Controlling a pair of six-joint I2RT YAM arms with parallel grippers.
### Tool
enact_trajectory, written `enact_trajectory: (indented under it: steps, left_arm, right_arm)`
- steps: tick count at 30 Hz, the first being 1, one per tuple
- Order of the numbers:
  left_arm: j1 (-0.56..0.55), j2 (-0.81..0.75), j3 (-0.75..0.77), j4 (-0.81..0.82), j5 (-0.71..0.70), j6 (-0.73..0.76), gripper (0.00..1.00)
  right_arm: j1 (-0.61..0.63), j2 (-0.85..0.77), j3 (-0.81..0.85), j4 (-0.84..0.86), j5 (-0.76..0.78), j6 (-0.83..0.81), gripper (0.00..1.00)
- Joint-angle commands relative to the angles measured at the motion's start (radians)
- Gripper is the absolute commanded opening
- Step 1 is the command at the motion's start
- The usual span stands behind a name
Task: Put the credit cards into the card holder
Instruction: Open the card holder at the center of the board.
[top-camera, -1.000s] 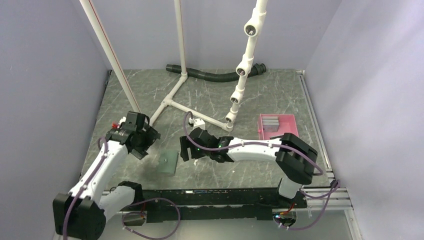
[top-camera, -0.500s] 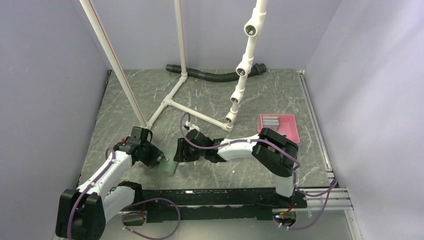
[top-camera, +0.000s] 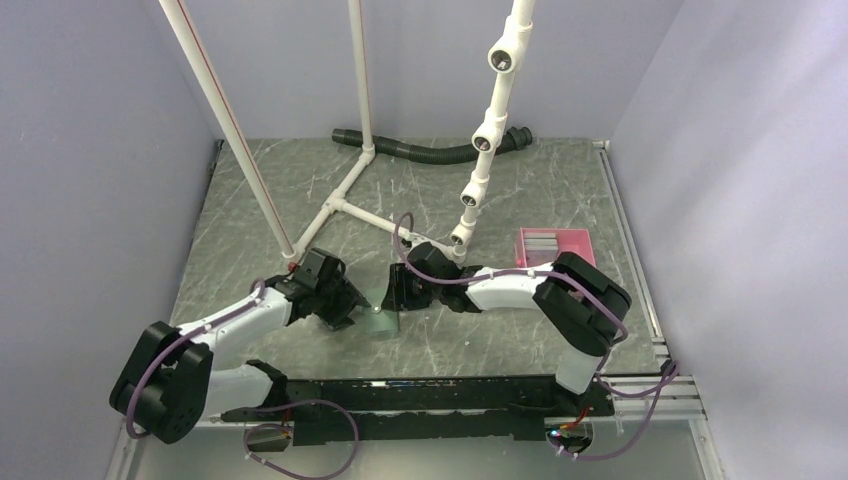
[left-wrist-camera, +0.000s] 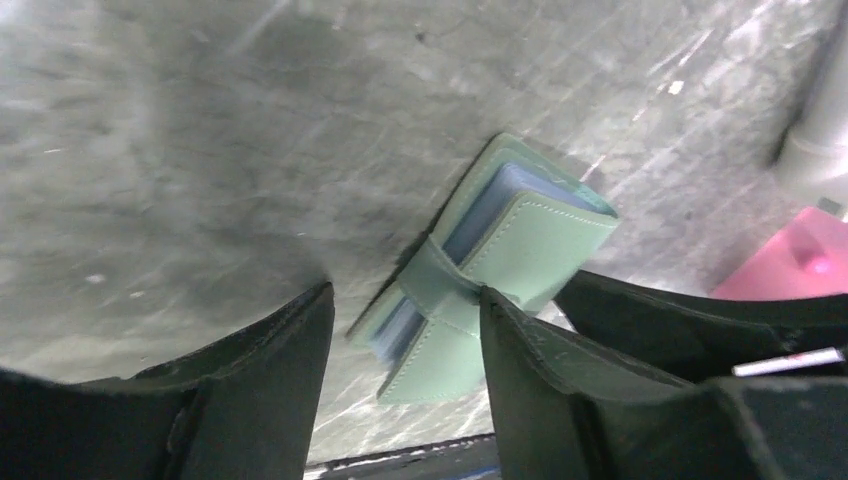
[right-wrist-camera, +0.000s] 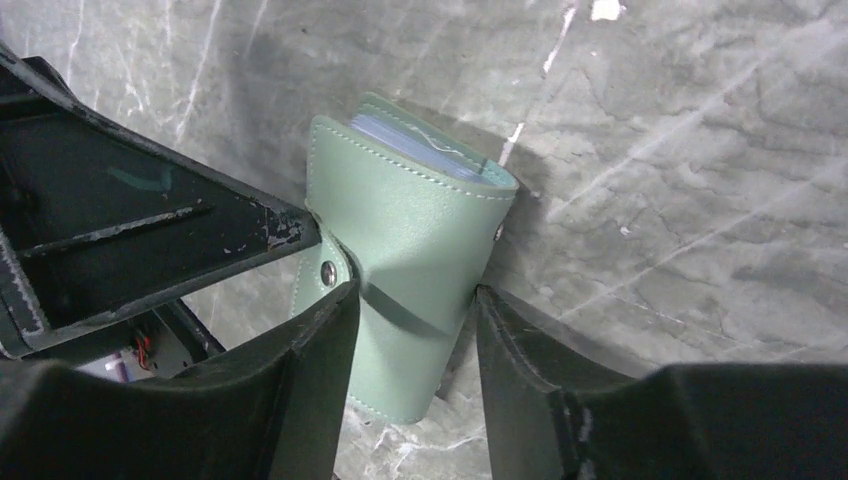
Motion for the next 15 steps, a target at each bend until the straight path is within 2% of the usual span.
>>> enact_trajectory:
  steps: [1, 3, 6, 11, 13, 15]
  left_arm:
    - [-0.011, -0.044, 0.078, -0.223, -0.139, 0.115, 0.64]
    - [-0.011, -0.08, 0.113, -0.253, -0.153, 0.191, 0.66]
    - [-0.01, -0.13, 0.13, -0.219, -0.099, 0.275, 0.63]
    - [-0.023, -0.095, 0.138, -0.121, 0.059, 0.346, 0.56]
    - [-0.042, -0.042, 0.149, -0.103, 0.064, 0.368, 0.56]
    - [-0.06, 0.021, 0.182, -0.114, 0.061, 0.398, 0.5]
  right_arm:
    - [0.006, -0.051, 0.012, -0.01, 0.022, -0.072, 0.52]
    - [0.006, -0.038, 0.014, -0.028, 0.03, -0.074, 0.54]
    - [0.006, -0.019, -0.001, 0.003, -0.002, -0.081, 0.54]
    - [0.006, -0.011, -0.03, 0.07, -0.025, -0.071, 0.43]
    - [0.006, -0.014, -0.035, 0.082, -0.022, -0.079, 0.38]
    - [0.005, -0.011, -0.025, 0.07, -0.015, -0.092, 0.34]
